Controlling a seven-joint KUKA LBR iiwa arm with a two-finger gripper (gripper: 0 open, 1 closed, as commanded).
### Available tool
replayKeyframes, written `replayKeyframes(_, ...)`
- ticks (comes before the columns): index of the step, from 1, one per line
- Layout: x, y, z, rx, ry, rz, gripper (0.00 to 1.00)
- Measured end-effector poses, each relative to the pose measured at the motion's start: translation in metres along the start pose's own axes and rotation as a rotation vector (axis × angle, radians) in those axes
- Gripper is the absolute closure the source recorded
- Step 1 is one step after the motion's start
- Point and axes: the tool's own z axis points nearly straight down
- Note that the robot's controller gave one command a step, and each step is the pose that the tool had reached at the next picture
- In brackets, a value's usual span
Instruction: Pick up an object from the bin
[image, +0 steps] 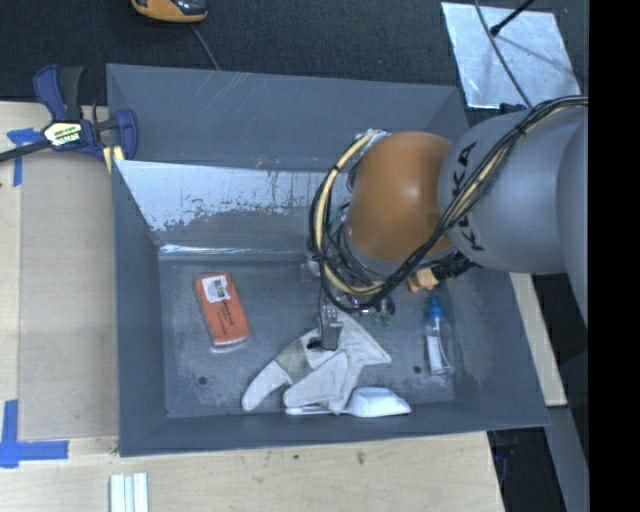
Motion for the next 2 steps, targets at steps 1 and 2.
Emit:
replayKeyframes(1,0.001,-0.015,0.046,0.001,0.008,-0.019,0.00)
replayKeyframes(2,0.019,-0.033,0.058,0.001,0.006,0.030,1.00)
